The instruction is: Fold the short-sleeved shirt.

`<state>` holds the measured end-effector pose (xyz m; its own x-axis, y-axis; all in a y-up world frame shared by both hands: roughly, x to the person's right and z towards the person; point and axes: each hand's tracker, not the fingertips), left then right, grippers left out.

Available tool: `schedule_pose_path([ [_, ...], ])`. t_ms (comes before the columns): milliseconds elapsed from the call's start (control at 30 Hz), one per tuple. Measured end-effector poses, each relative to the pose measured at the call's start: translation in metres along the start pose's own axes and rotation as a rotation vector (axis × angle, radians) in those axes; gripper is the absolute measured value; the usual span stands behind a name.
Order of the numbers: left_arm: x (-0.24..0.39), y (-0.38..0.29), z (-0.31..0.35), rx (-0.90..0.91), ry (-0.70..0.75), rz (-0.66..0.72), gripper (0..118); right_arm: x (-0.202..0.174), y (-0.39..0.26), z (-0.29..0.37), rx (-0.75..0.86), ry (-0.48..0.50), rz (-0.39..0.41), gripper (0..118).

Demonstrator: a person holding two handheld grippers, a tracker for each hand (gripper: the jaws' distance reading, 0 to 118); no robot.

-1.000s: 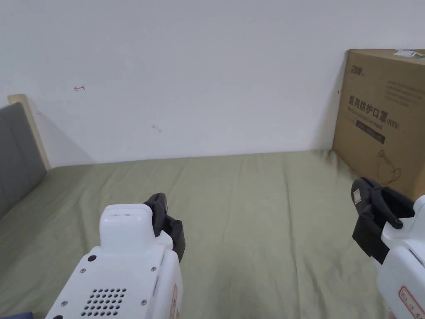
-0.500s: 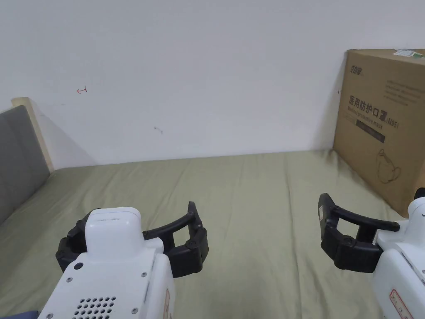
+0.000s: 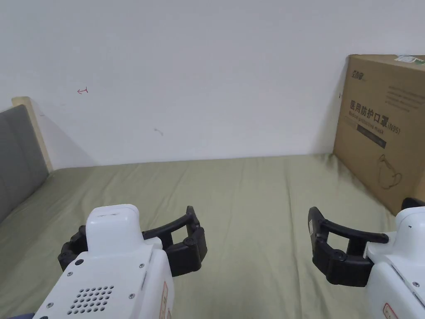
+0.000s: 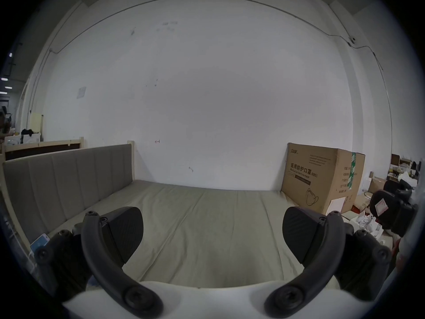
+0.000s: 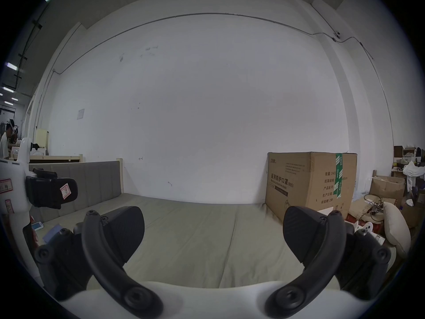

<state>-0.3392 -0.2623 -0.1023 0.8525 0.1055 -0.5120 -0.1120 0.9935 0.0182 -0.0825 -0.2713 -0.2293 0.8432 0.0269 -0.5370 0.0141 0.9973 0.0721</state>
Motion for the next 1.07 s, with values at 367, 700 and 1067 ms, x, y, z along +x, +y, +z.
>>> schedule_pose_path([
  [367,-0.007,0.002,-0.003,-0.035,0.011,0.016,118,0.000,-0.003,-0.007,-0.036,0.022,0.018,118],
  [700,-0.009,0.003,-0.004,-0.034,0.094,0.026,118,-0.009,-0.005,-0.009,-0.052,0.038,0.033,118],
  [1067,-0.010,0.000,-0.009,-0.057,0.091,0.040,118,-0.010,-0.011,-0.012,-0.061,0.043,0.028,118],
])
